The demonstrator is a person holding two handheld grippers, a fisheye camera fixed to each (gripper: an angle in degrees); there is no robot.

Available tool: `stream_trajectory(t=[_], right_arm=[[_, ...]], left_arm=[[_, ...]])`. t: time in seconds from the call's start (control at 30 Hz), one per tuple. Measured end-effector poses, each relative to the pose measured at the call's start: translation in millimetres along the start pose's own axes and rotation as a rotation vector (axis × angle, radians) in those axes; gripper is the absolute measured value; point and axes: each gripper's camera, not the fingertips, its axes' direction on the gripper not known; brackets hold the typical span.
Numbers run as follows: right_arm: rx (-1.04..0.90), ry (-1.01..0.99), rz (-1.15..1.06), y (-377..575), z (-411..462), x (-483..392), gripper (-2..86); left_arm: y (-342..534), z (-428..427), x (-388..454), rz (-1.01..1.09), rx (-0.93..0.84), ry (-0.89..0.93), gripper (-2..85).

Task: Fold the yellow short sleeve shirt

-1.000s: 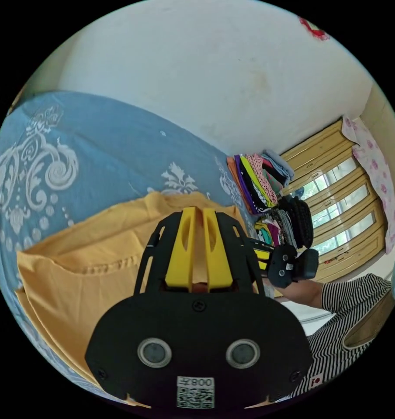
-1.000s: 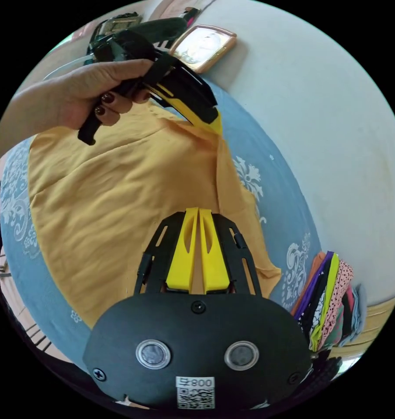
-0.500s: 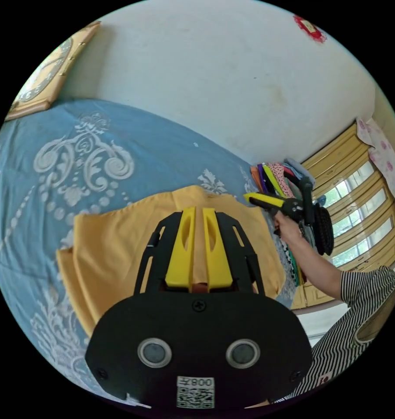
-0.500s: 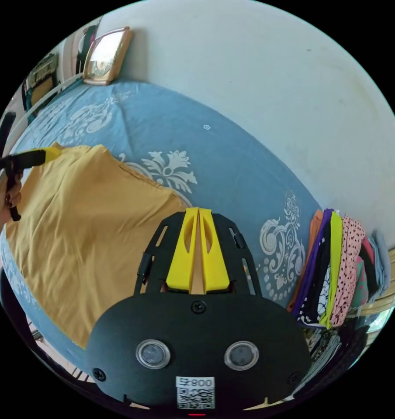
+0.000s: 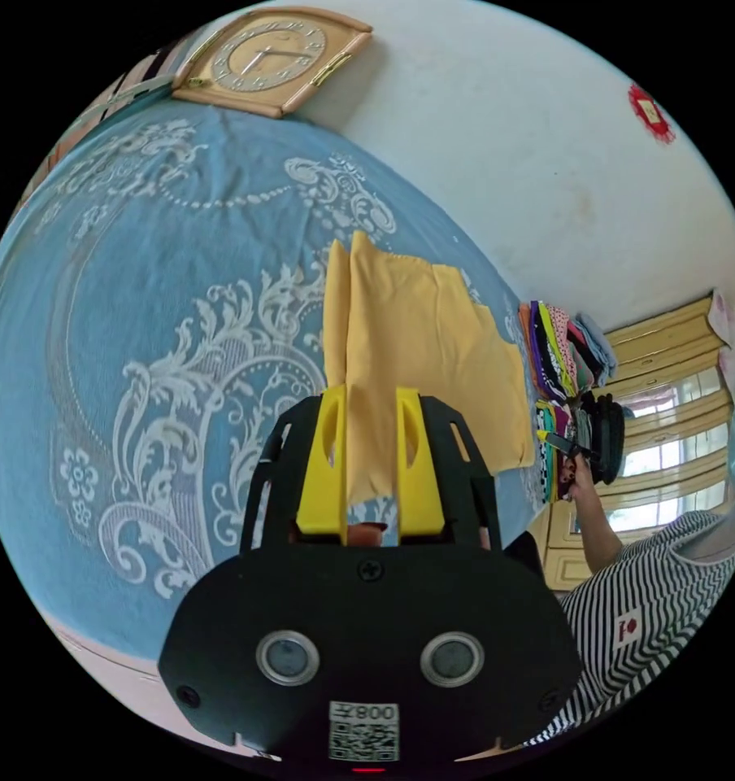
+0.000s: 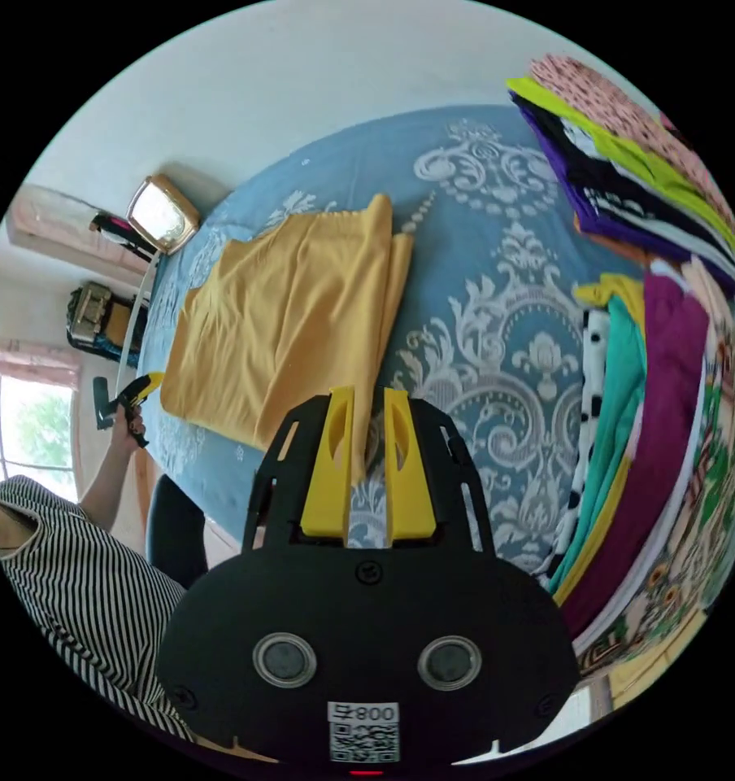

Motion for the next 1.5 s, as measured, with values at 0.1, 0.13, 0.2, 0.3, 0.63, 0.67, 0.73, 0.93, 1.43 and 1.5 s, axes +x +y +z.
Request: stream_trajectory(t=[0.1,0.13,0.2,0.3,0.63,0.67,0.73,0.93,1.43,1.5], right_arm=[[-0.028,-0.063,0.058,20,15,34,6.8],[-0.041,-0.082,0.061,24,21,43,6.5],[-0.074,-0.052,0.057,29,31,53,5.6],[-0.113,-0.062,0.047,34,44,70,3.0],[-0.132,-0.164,0.024,73,55,126,0.4],[-0.142,-0.170,0.034,79,61,133,0.4],[-0.160,-0.169,0.047,86,71,144,0.4],[-0.193,-0.220,0.105,104,100,180,0.3],[-0.216,-0.214,0.067,133,110,201,0.9],[-0.176,-0.225,0.074,142,110,201,1.4]], left_arm=[[8,-1,-6,-0.012,-0.053,-0.015,7.6],[9,-1,-6,-0.005,-0.076,-0.019,6.8],[11,-4,-7,-0.010,-0.096,-0.049,4.6],[16,-18,-7,-0.005,-0.098,-0.059,2.2],[49,-63,-32,-0.041,-0.082,0.020,0.9],[53,-63,-38,-0.053,-0.100,0.014,0.9],[58,-61,-48,-0.081,-0.115,0.026,0.9],[72,-65,-71,-0.134,-0.107,0.042,1.2],[88,-71,-81,-0.070,-0.121,0.026,4.7],[97,-70,-85,-0.072,-0.105,0.059,6.4]])
